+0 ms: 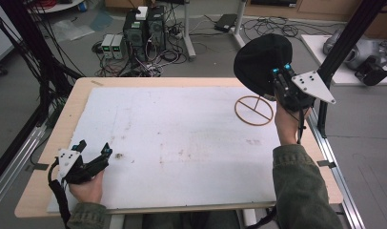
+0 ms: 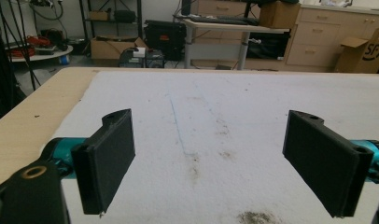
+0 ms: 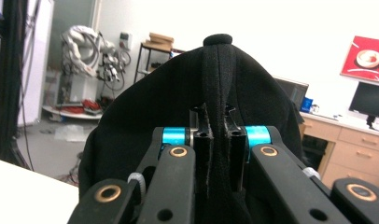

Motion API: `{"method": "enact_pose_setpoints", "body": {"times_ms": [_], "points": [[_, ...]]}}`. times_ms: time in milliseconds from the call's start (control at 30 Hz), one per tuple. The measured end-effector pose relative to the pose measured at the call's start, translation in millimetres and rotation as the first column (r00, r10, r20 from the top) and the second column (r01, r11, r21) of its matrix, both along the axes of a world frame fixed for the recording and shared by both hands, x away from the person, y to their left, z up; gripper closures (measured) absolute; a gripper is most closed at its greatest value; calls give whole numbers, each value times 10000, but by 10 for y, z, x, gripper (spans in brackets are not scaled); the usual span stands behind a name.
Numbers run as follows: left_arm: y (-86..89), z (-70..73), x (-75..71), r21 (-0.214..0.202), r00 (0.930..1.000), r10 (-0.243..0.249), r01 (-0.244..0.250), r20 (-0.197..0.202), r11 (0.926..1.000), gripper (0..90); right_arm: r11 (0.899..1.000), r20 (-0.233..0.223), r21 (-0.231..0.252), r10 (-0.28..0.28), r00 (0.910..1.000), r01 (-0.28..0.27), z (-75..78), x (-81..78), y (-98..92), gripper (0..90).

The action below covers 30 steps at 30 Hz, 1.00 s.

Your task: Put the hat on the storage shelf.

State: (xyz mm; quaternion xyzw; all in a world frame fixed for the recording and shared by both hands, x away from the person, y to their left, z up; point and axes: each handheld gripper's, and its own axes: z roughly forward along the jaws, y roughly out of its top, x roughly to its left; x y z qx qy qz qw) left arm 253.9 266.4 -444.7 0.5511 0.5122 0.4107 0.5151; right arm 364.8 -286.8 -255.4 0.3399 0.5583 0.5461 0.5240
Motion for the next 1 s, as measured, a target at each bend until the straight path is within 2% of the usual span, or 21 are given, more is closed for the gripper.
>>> {"method": "enact_pose_setpoints", "body": {"times_ms": [100, 200, 500, 600, 633, 800, 933, 1000], "points": [[-8, -2, 4, -12, 10000, -1, 1, -18, 10000, 170, 9993, -13, 174, -324, 9995, 324, -12, 78, -25, 861], [-14, -8, 8, 11, 10000, -41, 41, -75, 10000, 170, 9990, 15, 143, -416, 9991, 416, -13, 111, -28, 861], [-17, -6, 6, -15, 10000, -28, 28, -60, 10000, 170, 9910, -548, 56, -1330, 9896, 1335, 111, 394, -143, 860], [-11, -8, 6, -14, 10000, -9, 9, -64, 10000, 170, 9898, -612, 192, -1395, 9883, 1409, 141, 439, -165, 861], [-9, -9, 7, -16, 10000, -7, 7, -77, 10000, 170, 9881, -657, 436, -1445, 9873, 1475, 161, 481, -186, 861], [-3, -15, 8, -44, 10000, 4, -4, -64, 10000, 170, 9836, -755, 554, -1675, 9830, 1719, 172, 571, -204, 861], [2, -18, 13, -61, 10000, 24, -24, -47, 10000, 170, 9827, -760, 387, -1780, 9811, 1812, 217, 618, -200, 860], [2, -20, 17, -104, 10000, 38, -38, -45, 9999, 170, 9809, -624, 115, -1932, 9792, 1942, 283, 652, -193, 860]]}}
